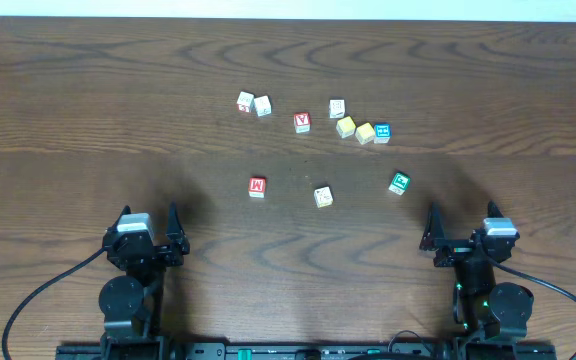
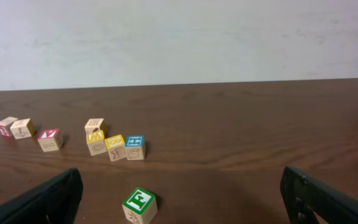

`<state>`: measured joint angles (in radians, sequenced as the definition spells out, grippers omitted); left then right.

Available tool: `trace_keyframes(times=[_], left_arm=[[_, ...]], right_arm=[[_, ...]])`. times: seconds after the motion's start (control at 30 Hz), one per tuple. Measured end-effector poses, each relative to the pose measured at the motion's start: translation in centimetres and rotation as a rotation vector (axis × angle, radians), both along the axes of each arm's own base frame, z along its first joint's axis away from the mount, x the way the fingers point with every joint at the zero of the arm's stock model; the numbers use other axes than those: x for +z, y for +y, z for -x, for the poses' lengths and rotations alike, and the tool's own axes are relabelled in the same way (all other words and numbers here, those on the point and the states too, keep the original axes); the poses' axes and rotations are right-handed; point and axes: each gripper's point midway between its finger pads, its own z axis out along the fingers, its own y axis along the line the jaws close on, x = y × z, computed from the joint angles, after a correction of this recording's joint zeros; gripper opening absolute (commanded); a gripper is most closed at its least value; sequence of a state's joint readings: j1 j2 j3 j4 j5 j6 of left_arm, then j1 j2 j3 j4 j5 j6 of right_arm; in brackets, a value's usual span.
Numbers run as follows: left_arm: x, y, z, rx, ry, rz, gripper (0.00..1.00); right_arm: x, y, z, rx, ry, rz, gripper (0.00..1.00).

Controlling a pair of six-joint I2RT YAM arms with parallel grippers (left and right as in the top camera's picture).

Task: Lift 3 blocks

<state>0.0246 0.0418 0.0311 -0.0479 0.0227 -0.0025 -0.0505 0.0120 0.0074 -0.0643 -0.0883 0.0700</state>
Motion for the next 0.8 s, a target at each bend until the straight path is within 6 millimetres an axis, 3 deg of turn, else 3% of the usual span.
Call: trace_keyframes(times=[0.27, 0.43, 0.57, 0.67, 0.8], left_arm=[[0.0, -0.5, 0.0, -0.025, -0.004, 0.037, 0.77], [0.7, -5.4, 0.4, -0.271, 0.000, 0.344, 0.77], [1.3, -7.8, 1.2, -0.398, 0.033, 0.552, 0.77], [3.5, -8.9, 1.5, -0.480, -0.030, 0.647, 0.77], [8.6, -9.8, 2.7, -0.609, -0.208, 0.641, 0.77]], right_arm=[[0.0, 0.0, 0.0, 0.000, 0.000, 0.000, 0.99], [0.0, 0.0, 0.0, 0.000, 0.000, 0.000, 0.99], [0.0, 0.0, 0.0, 0.000, 0.000, 0.000, 0.99], [0.0, 0.0, 0.0, 0.000, 0.000, 0.000, 0.99], [0.0, 0.0, 0.0, 0.000, 0.000, 0.000, 0.99]])
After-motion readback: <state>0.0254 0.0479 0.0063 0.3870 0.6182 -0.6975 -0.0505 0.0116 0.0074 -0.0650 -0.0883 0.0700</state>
